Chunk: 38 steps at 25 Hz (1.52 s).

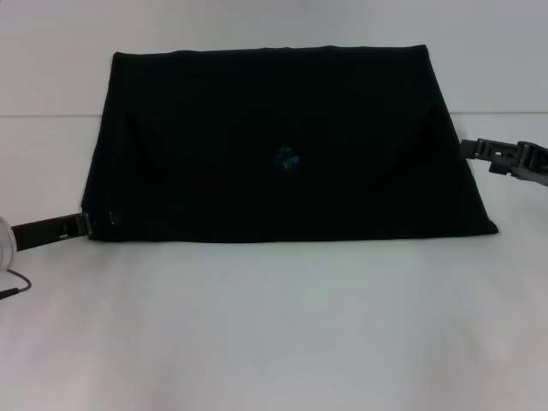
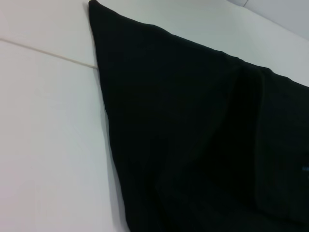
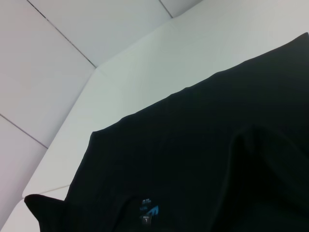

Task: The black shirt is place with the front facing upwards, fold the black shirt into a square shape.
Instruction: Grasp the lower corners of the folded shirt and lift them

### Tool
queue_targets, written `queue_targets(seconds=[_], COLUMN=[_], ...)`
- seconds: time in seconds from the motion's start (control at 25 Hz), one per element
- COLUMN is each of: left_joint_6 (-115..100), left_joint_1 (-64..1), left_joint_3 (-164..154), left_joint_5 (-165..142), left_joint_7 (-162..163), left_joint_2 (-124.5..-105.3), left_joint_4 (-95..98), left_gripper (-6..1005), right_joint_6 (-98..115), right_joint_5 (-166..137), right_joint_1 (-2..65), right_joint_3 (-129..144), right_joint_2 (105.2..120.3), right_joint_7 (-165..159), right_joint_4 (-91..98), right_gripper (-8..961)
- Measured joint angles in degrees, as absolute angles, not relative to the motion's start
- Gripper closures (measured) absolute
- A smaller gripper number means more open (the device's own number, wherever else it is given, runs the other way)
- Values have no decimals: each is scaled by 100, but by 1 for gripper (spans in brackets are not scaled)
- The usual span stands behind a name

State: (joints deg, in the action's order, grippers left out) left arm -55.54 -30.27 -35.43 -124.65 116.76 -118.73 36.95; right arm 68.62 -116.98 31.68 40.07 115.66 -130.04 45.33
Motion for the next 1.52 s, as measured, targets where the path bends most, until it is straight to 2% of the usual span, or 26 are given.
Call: queue_targets(seconds=[0.12, 0.24, 0.36, 0.56, 0.68, 0.8, 1.0, 1.08, 1.52], left_joint_6=[-5626, -5790, -5978, -6242, -6308, -6314, -6296, -6296, -6262], left_joint_1=[-3012, -3032, -3112, -3226, -3277, -3288, -3271, -3259, -3234], left_joint_3=[-3540, -3511, -3567, -3572, -3547, -3542, -3524, -3502, -3480], left_joint_5=[-12448, -12434, -12476, -12477, -12455, -12450, -12402, -12396, -12392], left_joint_7=[11677, 11717, 11955, 12471, 12570, 12582, 12587, 12587, 12593], left_joint_2=[-11877, -11850, -11739, -11551, -11518, -11545, -11567, -11571, -11610], left_joint_4=[3737, 3751, 3737, 3739, 3787, 3829, 3864, 3867, 3871], left_gripper=[609, 674, 739, 848, 908, 968, 962, 959, 945], right_joint_6=[6869, 6963, 7167, 7404, 7360, 7174, 6559, 6359, 5877], right_joint_5=[-11699, -11739, -11976, -13449, -14011, -14593, -14963, -14973, -14979], right_joint_1=[3175, 3179, 3214, 3634, 3858, 4128, 4403, 4442, 4654], right_joint_3=[4021, 4052, 4066, 4124, 4137, 4139, 4267, 4350, 4455], right_joint_2=[11537, 11472, 11316, 10917, 10924, 11019, 11260, 11313, 11402], right_joint_7=[-13036, -13088, -13345, -14436, -14691, -14847, -14788, -14786, -14737], right_joint_4=[4531, 4529, 4526, 4521, 4514, 4445, 4079, 3947, 3422], right_gripper=[55, 57, 59, 62, 64, 65, 69, 70, 77])
